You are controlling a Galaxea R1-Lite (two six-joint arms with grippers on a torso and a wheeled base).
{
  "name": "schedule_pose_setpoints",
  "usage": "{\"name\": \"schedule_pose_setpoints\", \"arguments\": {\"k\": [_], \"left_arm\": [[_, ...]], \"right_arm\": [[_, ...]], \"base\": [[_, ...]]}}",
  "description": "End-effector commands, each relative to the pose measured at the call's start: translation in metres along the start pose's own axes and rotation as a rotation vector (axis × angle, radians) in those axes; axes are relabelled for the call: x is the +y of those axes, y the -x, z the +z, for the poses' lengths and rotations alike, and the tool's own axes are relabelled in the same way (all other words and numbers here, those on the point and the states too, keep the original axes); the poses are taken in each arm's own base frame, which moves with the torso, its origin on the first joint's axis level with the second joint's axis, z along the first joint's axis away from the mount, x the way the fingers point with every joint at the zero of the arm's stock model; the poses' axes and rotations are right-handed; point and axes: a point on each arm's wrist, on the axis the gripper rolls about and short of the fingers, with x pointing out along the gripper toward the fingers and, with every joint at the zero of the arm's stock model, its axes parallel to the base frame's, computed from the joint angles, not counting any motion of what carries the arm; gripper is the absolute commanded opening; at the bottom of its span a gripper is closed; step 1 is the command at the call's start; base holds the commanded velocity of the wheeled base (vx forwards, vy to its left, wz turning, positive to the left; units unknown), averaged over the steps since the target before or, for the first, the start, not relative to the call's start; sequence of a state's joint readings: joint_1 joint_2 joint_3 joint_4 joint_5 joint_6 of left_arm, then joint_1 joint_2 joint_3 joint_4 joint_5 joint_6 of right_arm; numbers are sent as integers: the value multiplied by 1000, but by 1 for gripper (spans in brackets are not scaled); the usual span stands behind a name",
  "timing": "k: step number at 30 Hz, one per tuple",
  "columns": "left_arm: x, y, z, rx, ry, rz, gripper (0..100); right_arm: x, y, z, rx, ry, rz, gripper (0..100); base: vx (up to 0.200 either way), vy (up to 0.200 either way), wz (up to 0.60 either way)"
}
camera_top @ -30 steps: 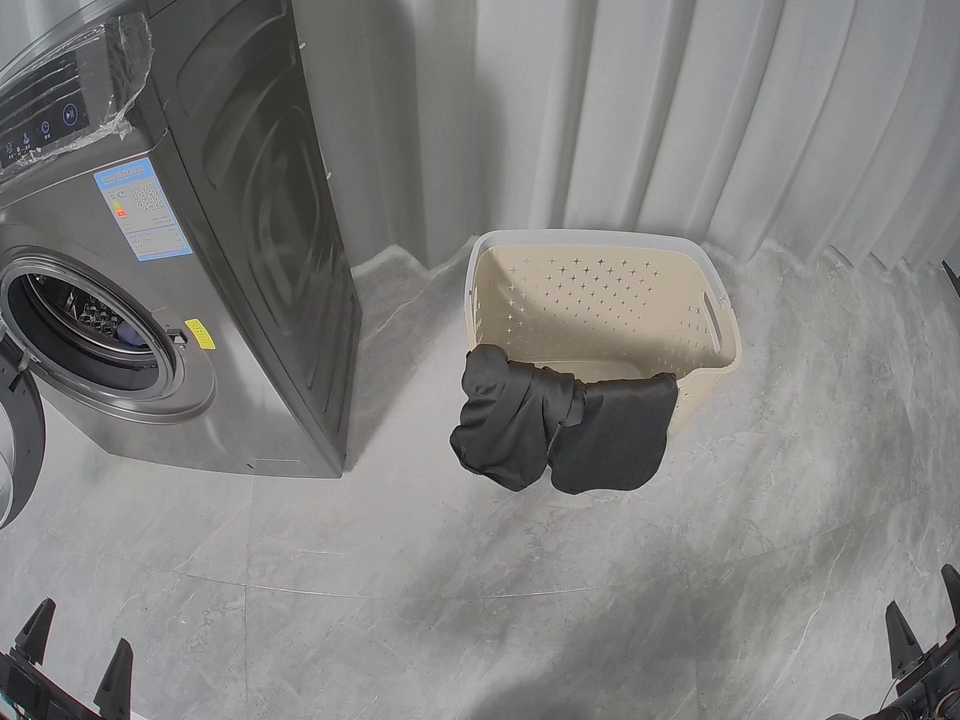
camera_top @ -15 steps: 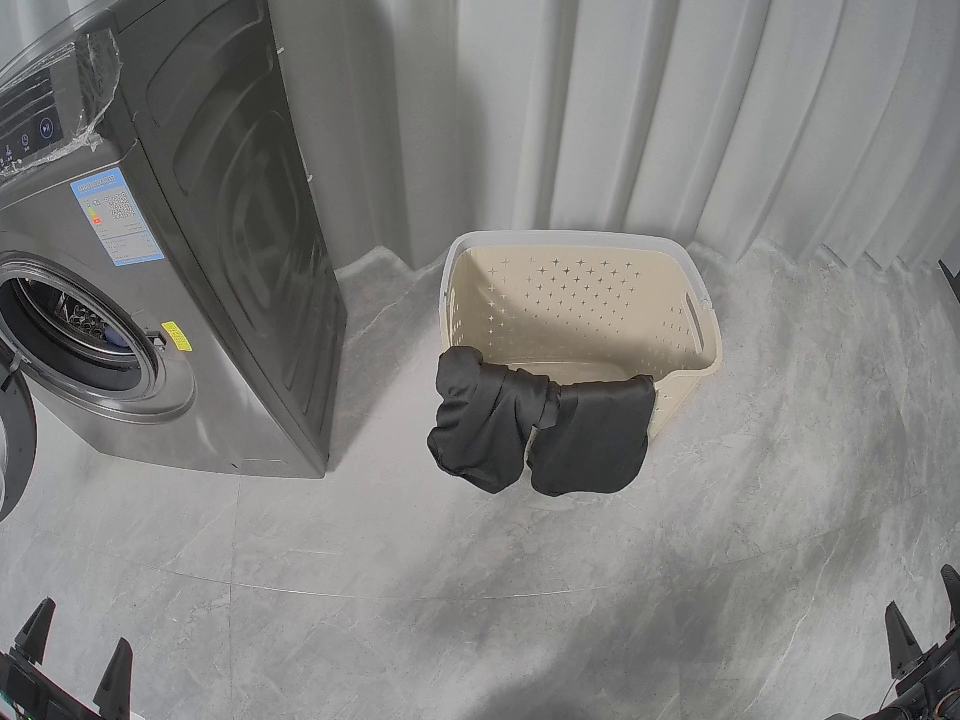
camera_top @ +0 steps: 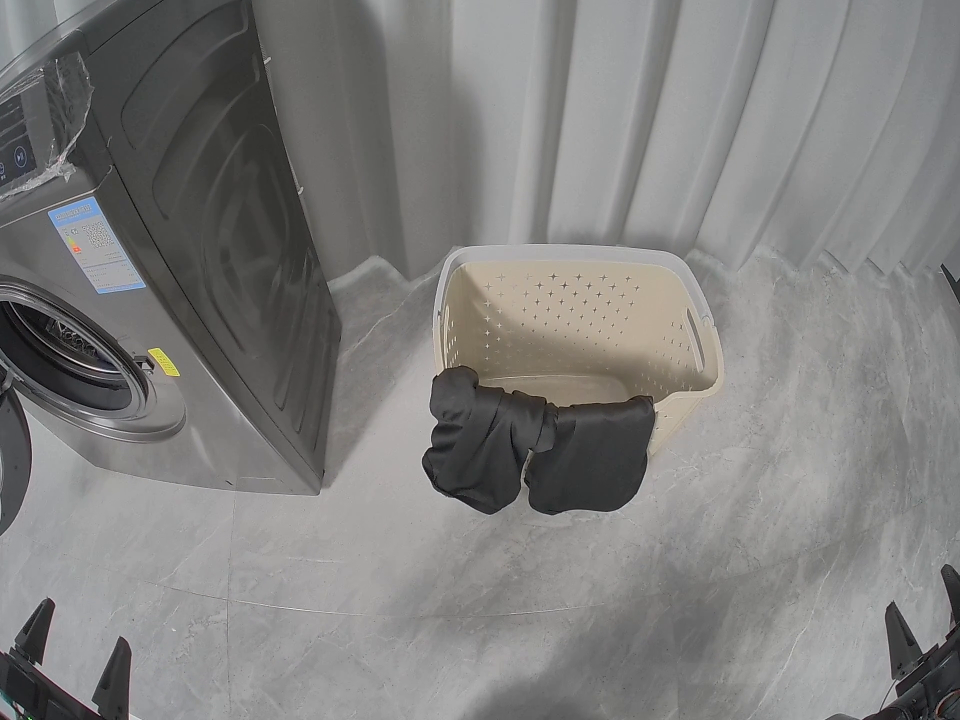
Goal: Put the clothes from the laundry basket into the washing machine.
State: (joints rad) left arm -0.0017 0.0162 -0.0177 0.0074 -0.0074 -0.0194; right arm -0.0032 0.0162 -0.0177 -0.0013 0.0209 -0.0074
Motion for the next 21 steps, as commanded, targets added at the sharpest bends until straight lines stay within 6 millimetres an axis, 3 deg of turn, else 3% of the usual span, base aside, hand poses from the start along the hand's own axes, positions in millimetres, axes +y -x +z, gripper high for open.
{"name": "schedule_pose_setpoints", "arguments": {"k": [1, 5, 17, 21], "left_arm": [[0, 0, -4, 5, -1, 2, 100], [0, 0, -4, 5, -2, -2, 100], [0, 0, -4, 6, -1, -1, 100], [0, 0, -4, 5, -1, 0, 100]], "right_arm": [[0, 0, -5, 1, 0, 1, 100], [0, 0, -5, 1, 0, 1, 100], [0, 0, -5, 0, 0, 1, 100], [0, 0, -5, 1, 0, 1, 100]], "base": [[0, -200, 0], [0, -200, 0], [0, 0, 0], [200, 0, 0]]}}
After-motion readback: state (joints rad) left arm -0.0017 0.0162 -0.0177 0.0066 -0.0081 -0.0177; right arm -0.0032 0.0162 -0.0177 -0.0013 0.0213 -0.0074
